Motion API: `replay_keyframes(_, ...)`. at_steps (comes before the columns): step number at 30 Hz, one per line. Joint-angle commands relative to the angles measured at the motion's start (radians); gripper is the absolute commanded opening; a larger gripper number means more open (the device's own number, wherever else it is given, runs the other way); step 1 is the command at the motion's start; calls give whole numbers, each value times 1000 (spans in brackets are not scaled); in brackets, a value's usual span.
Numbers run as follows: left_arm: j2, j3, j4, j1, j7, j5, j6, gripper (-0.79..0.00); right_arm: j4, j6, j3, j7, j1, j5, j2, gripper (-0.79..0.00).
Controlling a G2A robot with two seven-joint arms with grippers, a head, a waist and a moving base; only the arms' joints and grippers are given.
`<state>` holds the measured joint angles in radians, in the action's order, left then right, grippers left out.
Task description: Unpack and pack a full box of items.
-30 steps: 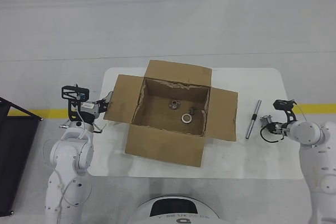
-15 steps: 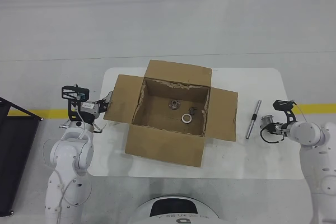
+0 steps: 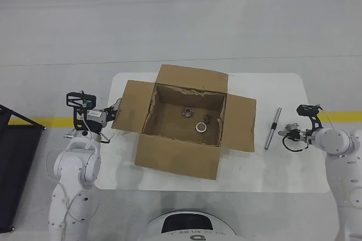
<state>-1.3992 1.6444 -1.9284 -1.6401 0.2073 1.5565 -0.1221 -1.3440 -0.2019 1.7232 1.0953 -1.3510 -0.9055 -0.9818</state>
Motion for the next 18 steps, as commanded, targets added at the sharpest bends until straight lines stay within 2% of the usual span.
replay_keyframes(1, 0, 0, 0, 0, 0, 0, 0, 0, -5, 1, 1, 2, 1, 2, 1, 0)
replay_keyframes(18, 0, 0, 0, 0, 0, 0, 0, 0, 41, 8, -45, 9, 58, 25, 7, 0)
